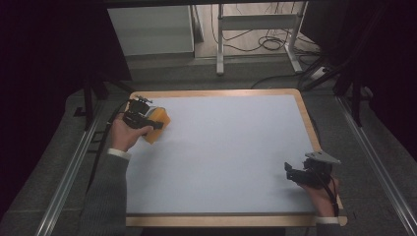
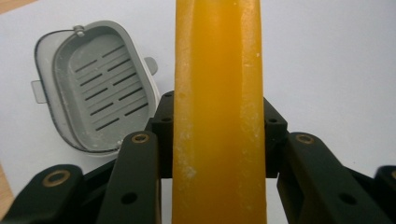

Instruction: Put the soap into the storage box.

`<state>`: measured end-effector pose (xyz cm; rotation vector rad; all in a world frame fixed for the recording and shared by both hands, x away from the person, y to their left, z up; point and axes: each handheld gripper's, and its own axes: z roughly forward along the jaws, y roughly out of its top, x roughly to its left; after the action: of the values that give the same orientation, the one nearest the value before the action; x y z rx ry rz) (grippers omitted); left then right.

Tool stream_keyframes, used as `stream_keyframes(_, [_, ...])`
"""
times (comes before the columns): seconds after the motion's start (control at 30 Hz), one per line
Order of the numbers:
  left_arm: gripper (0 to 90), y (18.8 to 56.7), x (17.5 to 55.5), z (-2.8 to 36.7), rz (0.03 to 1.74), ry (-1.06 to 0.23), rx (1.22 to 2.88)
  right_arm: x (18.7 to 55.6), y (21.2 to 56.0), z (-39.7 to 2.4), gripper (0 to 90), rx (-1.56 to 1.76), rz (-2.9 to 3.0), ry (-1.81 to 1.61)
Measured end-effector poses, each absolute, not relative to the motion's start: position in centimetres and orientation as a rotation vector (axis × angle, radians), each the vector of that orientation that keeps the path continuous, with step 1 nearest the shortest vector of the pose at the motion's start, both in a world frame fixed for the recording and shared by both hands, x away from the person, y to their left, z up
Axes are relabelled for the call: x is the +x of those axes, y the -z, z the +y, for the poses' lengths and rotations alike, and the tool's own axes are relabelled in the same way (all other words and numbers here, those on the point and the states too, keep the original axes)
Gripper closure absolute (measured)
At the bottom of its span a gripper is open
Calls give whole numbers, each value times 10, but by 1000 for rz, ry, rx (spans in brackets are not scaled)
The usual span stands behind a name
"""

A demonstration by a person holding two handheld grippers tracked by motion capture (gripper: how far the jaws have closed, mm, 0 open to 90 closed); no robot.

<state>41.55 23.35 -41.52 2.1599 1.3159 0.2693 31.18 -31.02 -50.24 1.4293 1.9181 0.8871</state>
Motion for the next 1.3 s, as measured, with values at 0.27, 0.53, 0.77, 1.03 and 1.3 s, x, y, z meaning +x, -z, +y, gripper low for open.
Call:
stream_keyframes(0.27, [606,410,422,236,1330,-296,2153,312,502,-311,46,1430,1914,-889])
stream_keyframes(0.53, [606,407,431,237,1340,-283,2142,311,502,-311,46,1431,1914,-889])
stream_keyframes(0.77, [606,406,441,240,1359,-286,2136,311,501,-311,46,1421,1907,-897])
stream_keyframes(1.03, [606,410,454,249,1406,-282,2098,311,502,-311,46,1419,1913,-897])
stream_keyframes(1.3, [606,418,466,254,1443,-294,2066,311,503,-312,46,1428,1911,-894])
